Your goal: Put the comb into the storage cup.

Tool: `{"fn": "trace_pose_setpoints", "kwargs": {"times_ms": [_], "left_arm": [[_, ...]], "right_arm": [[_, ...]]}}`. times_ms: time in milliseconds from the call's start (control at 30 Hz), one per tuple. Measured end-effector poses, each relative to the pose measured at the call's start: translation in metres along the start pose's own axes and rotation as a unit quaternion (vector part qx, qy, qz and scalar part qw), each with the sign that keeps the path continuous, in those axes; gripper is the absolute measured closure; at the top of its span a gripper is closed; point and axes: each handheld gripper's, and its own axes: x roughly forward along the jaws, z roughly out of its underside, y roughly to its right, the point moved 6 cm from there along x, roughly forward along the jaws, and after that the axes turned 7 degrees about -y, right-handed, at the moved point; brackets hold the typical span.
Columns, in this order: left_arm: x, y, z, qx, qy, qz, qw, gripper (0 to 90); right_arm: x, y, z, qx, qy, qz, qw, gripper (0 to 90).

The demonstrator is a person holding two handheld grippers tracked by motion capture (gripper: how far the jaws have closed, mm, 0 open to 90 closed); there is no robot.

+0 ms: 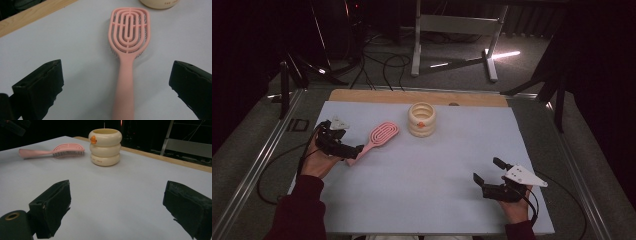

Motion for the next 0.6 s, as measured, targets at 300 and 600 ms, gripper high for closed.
{"fn": "trace_pose_setpoints", "kwargs": {"times_ms": [300,600], "left_arm": [[0.012,-0.003,-0.002,0.002,-0.015,0.0,0.9999,0.0],[0.028,-0.006,-0.003,0.002,-0.04,0.004,0.9992,0.0]], "right_arm": [[0.0,0.0,0.0,-0.001,0.0,0.0,1.0,7.9],[0.0,0.0,0.0,0.0,-0.001,-0.001,1.0,7.9]]}}
